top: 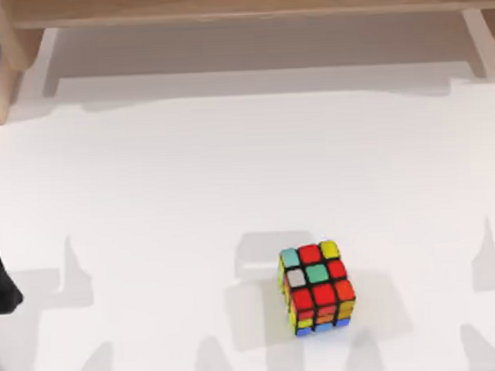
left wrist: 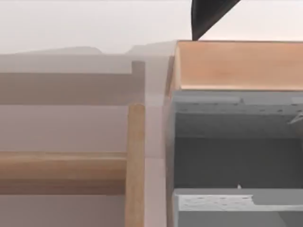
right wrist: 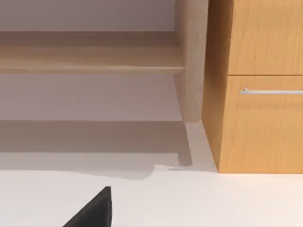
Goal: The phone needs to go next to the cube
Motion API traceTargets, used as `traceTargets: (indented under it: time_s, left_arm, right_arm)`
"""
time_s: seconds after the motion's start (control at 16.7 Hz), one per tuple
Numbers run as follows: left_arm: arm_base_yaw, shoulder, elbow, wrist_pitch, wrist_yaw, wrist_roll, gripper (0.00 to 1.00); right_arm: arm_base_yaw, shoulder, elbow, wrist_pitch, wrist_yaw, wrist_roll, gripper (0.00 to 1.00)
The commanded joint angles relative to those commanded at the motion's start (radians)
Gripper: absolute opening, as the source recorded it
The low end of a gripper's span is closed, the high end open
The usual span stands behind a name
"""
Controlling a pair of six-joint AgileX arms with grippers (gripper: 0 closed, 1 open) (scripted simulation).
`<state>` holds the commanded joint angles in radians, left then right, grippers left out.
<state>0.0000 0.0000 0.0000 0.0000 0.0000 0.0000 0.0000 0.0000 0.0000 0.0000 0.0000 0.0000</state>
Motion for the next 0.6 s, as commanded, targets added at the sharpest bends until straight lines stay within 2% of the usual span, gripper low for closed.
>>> traceTargets:
  time_s: [0.3, 0.6]
  left_arm:
    - [0.034, 0.066, 0.045, -0.059, 0.0, 0.067, 1.0]
    - [0.157, 0.384, 0.207, -0.29, 0.008, 0.381, 1.0]
  right_arm:
    - [0.0, 0.0, 0.0, 0.0, 0.0, 0.0, 1.0]
    - [0.0, 0.0, 0.0, 0.0, 0.0, 0.0, 1.0]
